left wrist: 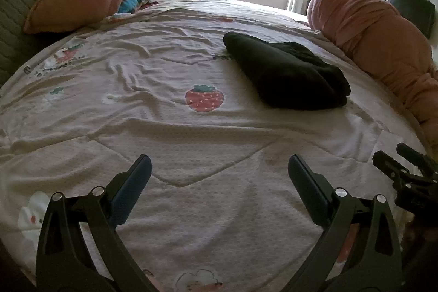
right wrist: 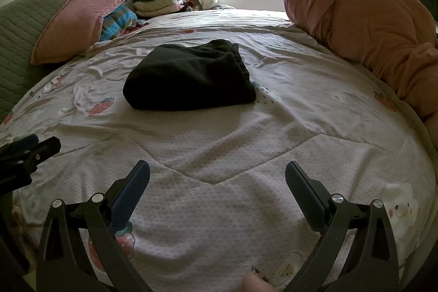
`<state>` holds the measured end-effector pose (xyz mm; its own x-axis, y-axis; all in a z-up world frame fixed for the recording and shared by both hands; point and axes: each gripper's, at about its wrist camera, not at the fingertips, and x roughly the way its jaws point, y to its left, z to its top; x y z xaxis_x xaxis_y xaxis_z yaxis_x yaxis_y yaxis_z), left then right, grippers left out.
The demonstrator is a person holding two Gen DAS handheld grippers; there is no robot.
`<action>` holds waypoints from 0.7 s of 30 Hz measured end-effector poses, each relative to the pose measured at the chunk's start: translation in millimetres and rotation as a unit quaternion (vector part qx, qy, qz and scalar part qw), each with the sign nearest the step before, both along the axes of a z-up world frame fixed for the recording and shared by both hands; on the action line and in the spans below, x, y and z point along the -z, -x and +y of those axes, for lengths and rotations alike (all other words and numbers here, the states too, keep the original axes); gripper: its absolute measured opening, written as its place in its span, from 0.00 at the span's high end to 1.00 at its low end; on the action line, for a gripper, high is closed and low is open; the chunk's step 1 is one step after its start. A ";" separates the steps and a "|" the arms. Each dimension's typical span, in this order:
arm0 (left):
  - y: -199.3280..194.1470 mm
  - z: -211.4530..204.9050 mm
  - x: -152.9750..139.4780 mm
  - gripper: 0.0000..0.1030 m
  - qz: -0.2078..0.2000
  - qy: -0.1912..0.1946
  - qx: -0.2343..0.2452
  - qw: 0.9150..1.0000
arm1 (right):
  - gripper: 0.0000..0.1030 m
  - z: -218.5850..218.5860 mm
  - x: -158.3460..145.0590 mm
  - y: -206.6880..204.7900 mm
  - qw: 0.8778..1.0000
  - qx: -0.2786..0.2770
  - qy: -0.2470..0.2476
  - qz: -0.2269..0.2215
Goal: Fold small clothes
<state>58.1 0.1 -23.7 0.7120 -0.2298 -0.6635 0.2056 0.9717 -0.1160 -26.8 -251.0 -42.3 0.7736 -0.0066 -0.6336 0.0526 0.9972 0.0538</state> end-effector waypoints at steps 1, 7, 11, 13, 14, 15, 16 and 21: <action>0.1 0.9 0.1 0.09 0.000 -0.001 -0.001 1.000 | 0.04 0.1 0.1 -0.1 1.000 0.000 0.000 0.000; 0.0 3.1 0.3 0.09 0.002 -0.004 -0.007 1.000 | 0.04 0.1 0.4 -0.3 1.000 0.000 0.001 0.000; 0.4 6.5 0.2 0.09 0.002 -0.006 -0.010 1.000 | 0.04 0.2 0.5 -0.1 1.000 0.000 0.001 0.001; 0.0 4.8 0.2 0.09 0.002 -0.007 -0.010 1.000 | 0.04 0.9 0.8 -0.2 1.000 0.000 0.001 0.001; 0.0 4.6 0.2 0.09 0.002 -0.007 -0.010 1.000 | 0.04 1.1 0.8 -0.1 1.000 0.000 0.002 0.001; -0.1 4.4 0.2 0.09 0.002 -0.007 -0.010 1.000 | 0.04 0.9 0.9 0.2 1.000 0.000 0.002 0.001; 0.0 5.5 0.3 0.09 0.002 -0.007 -0.010 1.000 | 0.04 1.5 0.9 0.0 1.000 -0.001 0.001 0.001; -0.2 5.2 0.4 0.09 0.003 -0.007 -0.010 1.000 | 0.04 2.4 1.4 0.2 1.000 -0.001 0.002 0.001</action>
<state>58.3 5.3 -24.1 0.7120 -0.2065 -0.6711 0.1856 0.9771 -0.1037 -27.1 -248.7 -43.7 0.7719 -0.0070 -0.6357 0.0502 0.9975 0.0501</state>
